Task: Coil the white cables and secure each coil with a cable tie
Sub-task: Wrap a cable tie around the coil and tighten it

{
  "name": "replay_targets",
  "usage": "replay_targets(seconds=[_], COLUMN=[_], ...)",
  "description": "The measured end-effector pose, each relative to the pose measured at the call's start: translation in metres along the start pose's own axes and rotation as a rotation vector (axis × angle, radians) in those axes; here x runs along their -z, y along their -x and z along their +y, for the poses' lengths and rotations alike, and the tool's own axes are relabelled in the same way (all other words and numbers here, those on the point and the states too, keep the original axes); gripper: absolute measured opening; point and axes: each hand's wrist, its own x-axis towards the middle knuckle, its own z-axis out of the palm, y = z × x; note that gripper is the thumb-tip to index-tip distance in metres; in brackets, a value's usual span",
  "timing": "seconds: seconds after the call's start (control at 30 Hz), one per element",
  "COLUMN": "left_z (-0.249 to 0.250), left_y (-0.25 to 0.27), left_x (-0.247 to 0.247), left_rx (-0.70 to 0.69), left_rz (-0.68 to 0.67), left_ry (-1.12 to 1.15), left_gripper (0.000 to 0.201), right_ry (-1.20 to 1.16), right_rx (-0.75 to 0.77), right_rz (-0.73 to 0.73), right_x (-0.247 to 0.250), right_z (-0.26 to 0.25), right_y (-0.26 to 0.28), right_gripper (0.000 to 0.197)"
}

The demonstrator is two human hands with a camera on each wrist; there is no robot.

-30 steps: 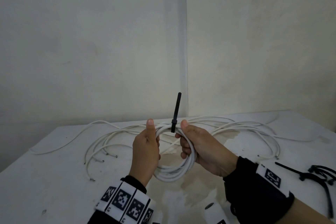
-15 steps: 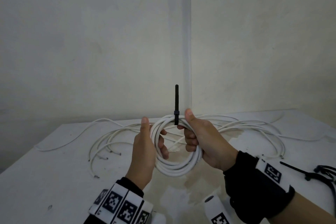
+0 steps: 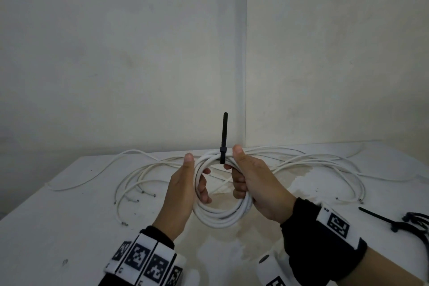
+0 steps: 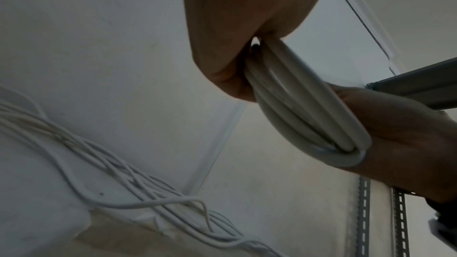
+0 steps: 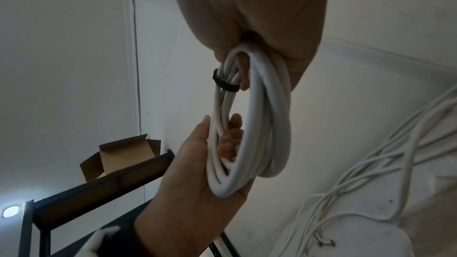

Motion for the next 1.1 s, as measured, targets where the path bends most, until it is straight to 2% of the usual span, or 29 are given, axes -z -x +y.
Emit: replay_targets(seconds=[0.2,0.33,0.4,0.5,0.63,0.77,0.93,1.0,1.1], left_z=[-0.003,-0.008,-0.009,-0.010,-0.018,-0.028,-0.038,-0.040,-0.042], left_y=[0.005,0.007,0.008,0.004,-0.001,-0.008,-0.024,-0.032,-0.046], left_x=[0.026,0.038,0.043,0.054,0.073,0.103,0.140,0.157,0.184], left_rx=[0.077,0.073,0.124,0.187,0.089,-0.014,-0.127,-0.138,-0.122], left_rz=[-0.103,-0.163,-0.137,-0.040,0.093,0.186,0.163,0.161,0.184], left_ry=[0.002,-0.026,0.046,0.136,0.011,-0.165,-0.485,-0.606,-0.673], left_gripper=[0.040,0.020,0.022,0.036,0.027,0.030,0.023,0.023,0.019], right_ry=[-0.067,-0.053,-0.015,0.029,0.179,0.221,0.301,0.304,0.264], right_rx=[-0.035,-0.016,0.002,0.014,0.085,0.095,0.081,0.056,0.011], right_rz=[-0.023,-0.042,-0.060,-0.076,-0.086,-0.149,-0.111,-0.128,-0.179], right_x=[-0.006,-0.017,-0.023,-0.035,-0.058,-0.087,-0.120,-0.132,-0.155], right_z=[0.013,0.021,0.025,0.032,0.042,0.054,0.065,0.070,0.080], right_y=[-0.006,-0.011,-0.014,-0.018,-0.023,-0.030,-0.058,-0.069,-0.084], right_gripper=[0.046,0.046,0.044,0.040,0.028,0.029,0.032,0.032,0.032])
